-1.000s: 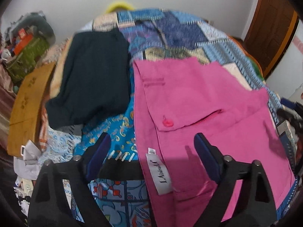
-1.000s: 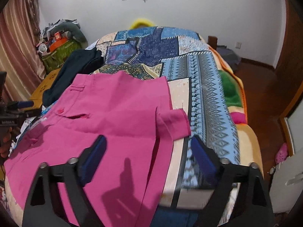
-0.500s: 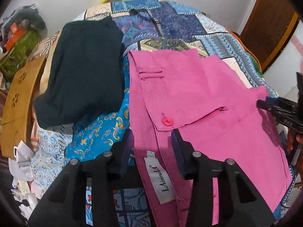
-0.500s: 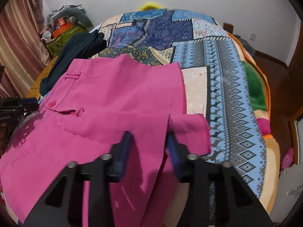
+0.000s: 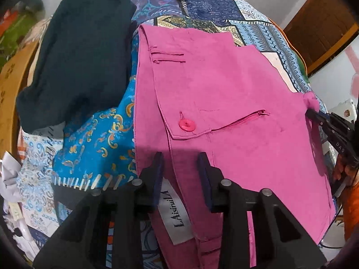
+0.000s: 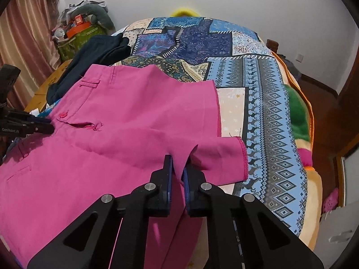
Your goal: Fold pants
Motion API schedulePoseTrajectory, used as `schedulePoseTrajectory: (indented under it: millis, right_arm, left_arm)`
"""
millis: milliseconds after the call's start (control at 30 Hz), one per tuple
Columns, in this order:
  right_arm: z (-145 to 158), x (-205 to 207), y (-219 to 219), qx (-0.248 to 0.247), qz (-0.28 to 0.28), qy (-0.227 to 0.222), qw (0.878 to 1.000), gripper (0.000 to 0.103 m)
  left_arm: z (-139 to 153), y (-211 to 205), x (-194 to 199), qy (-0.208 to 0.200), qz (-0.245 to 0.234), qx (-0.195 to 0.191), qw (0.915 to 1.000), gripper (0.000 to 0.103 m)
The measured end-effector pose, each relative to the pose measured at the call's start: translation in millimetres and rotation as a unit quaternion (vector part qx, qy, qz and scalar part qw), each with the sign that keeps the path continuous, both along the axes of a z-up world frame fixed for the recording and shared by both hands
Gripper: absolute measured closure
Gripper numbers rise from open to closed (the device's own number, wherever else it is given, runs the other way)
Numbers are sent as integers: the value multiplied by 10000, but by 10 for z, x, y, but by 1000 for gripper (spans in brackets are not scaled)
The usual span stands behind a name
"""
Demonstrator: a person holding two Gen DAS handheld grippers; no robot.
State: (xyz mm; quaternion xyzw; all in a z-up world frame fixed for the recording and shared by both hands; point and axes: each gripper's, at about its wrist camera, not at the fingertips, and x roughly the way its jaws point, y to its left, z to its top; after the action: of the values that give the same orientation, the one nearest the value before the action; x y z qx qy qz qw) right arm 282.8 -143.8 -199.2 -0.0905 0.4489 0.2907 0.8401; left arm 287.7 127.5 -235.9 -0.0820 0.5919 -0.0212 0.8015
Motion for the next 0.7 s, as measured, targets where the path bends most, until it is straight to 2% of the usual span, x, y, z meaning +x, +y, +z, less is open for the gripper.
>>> schedulePoseTrajectory:
  millis: [167, 233, 467, 567, 667, 700]
  right_arm:
    - [51, -24, -6, 150, -35, -157, 9998, 97]
    - [81, -27, -30, 259, -86, -148, 9995, 97]
    - [-30, 16, 25, -140, -210, -77, 9997, 98]
    - [-66, 15, 53, -321, -222, -21, 9992, 98]
    - [-58, 19, 6, -234, -190, 229, 9993, 97]
    - [-19, -10, -27, -225, -197, 175, 9994, 94]
  left_arm:
    - [-38, -66, 7, 100, -349, -73, 9993, 78]
    - [-42, -84, 2, 106, -348, 86, 9993, 85]
    - [-53, -201, -127, -159, -84, 788, 9967, 86]
    - [-56, -165, -123, -147, -41, 736, 9972, 86]
    - [-28, -139, -142, -239, -121, 677, 9973, 86]
    - [-15, -143, -164, -269, -134, 659, 9974, 86]
